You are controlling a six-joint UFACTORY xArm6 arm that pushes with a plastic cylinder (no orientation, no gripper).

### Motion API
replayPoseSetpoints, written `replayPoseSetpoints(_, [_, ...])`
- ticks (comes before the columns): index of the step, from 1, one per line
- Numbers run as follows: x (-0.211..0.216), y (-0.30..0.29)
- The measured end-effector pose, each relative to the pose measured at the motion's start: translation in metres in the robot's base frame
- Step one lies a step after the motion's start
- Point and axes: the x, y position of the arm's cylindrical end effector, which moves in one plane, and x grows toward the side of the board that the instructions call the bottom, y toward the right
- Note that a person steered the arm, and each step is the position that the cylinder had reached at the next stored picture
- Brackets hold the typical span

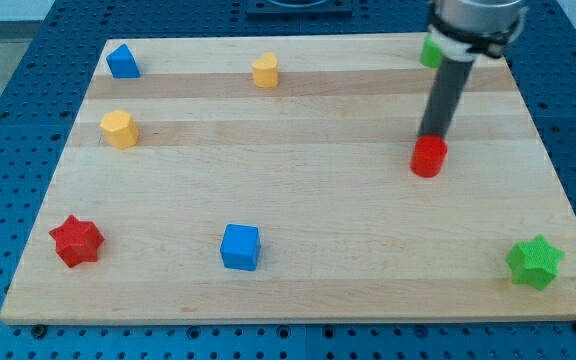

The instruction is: Place the red circle to the right of the hexagon

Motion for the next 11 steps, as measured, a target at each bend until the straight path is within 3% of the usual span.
replayPoseSetpoints(2, [0.007, 0.096])
replayPoseSetpoints(3, [0.058, 0.099])
replayPoseSetpoints(4, [0.056, 0.025])
replayPoseSetpoints(5, [0.045, -0.003])
replayPoseSetpoints(11, [0.039, -0.015])
